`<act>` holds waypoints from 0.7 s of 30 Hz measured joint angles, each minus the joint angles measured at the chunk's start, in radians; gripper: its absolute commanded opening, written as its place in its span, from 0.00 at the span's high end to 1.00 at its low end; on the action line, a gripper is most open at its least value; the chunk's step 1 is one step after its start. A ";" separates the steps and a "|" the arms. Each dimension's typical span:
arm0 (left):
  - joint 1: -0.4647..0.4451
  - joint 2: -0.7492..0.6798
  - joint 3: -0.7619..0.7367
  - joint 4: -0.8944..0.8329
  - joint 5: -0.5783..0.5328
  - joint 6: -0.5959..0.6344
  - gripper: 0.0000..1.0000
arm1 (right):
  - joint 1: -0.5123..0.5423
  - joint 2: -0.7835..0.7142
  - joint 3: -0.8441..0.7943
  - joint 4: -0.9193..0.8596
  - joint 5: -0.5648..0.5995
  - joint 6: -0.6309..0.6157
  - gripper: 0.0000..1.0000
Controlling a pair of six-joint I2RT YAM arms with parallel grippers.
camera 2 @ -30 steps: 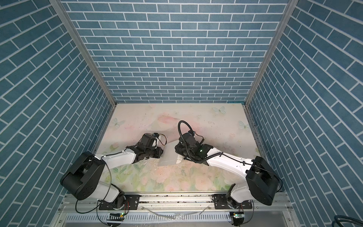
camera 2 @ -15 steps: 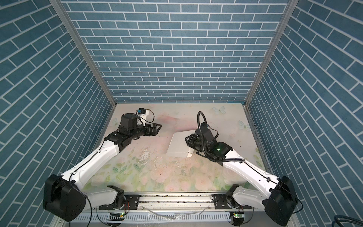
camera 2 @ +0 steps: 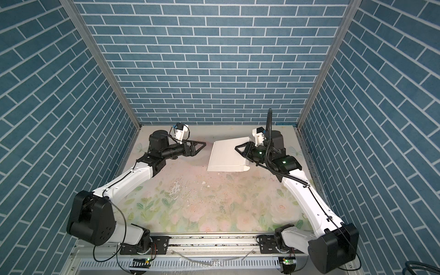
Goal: Fold the paper box
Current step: 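Lift the white box with both grippers and raise it upright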
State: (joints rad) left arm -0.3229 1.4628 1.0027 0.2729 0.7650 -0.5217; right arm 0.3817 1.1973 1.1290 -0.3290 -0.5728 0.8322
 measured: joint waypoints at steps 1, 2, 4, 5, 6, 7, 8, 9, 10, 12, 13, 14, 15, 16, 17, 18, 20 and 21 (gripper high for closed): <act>0.000 0.019 0.000 0.033 0.025 -0.024 0.04 | -0.008 0.010 0.009 -0.001 -0.021 -0.011 0.84; 0.001 0.040 -0.002 0.075 0.052 -0.055 0.05 | -0.017 0.020 0.018 0.000 -0.042 -0.026 0.85; 0.001 0.075 -0.010 0.161 0.095 -0.116 0.05 | -0.032 0.035 0.030 0.003 -0.080 -0.048 0.85; 0.001 0.089 -0.018 0.205 0.113 -0.146 0.05 | -0.037 0.040 0.035 0.005 -0.097 -0.056 0.85; 0.001 0.104 -0.027 0.249 0.130 -0.178 0.06 | -0.043 0.044 0.040 0.010 -0.114 -0.060 0.85; -0.002 0.117 -0.035 0.288 0.143 -0.206 0.06 | -0.047 0.047 0.043 0.016 -0.126 -0.065 0.85; -0.005 0.132 -0.044 0.336 0.155 -0.239 0.06 | -0.051 0.050 0.046 0.023 -0.139 -0.072 0.85; -0.011 0.150 -0.054 0.388 0.167 -0.278 0.07 | -0.055 0.054 0.051 0.027 -0.151 -0.075 0.85; -0.018 0.165 -0.060 0.435 0.176 -0.309 0.07 | -0.057 0.058 0.056 0.032 -0.159 -0.078 0.85; -0.042 0.210 -0.064 0.542 0.193 -0.386 0.09 | -0.060 0.069 0.064 0.052 -0.180 -0.081 0.85; -0.052 0.227 -0.064 0.582 0.198 -0.416 0.09 | -0.060 0.075 0.070 0.056 -0.188 -0.082 0.86; -0.068 0.251 -0.064 0.637 0.205 -0.455 0.10 | -0.060 0.082 0.074 0.065 -0.196 -0.082 0.86; -0.082 0.272 -0.064 0.692 0.209 -0.494 0.10 | -0.061 0.087 0.075 0.070 -0.200 -0.085 0.86; -0.094 0.289 -0.064 0.735 0.213 -0.526 0.11 | -0.062 0.091 0.075 0.071 -0.203 -0.090 0.86; -0.105 0.306 -0.064 0.778 0.217 -0.560 0.11 | -0.062 0.096 0.075 0.073 -0.208 -0.093 0.86; -0.115 0.322 -0.063 0.822 0.221 -0.595 0.11 | -0.062 0.100 0.075 0.075 -0.213 -0.098 0.86; -0.131 0.351 -0.055 0.901 0.224 -0.661 0.12 | -0.062 0.103 0.076 0.076 -0.220 -0.108 0.86; -0.138 0.364 -0.050 0.938 0.228 -0.693 0.12 | -0.062 0.103 0.077 0.075 -0.222 -0.113 0.86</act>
State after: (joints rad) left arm -0.4610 1.8271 0.9531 1.2106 0.9928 -1.2144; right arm 0.3195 1.2999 1.2057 -0.2539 -0.7948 0.7189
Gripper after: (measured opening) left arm 0.885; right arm 0.287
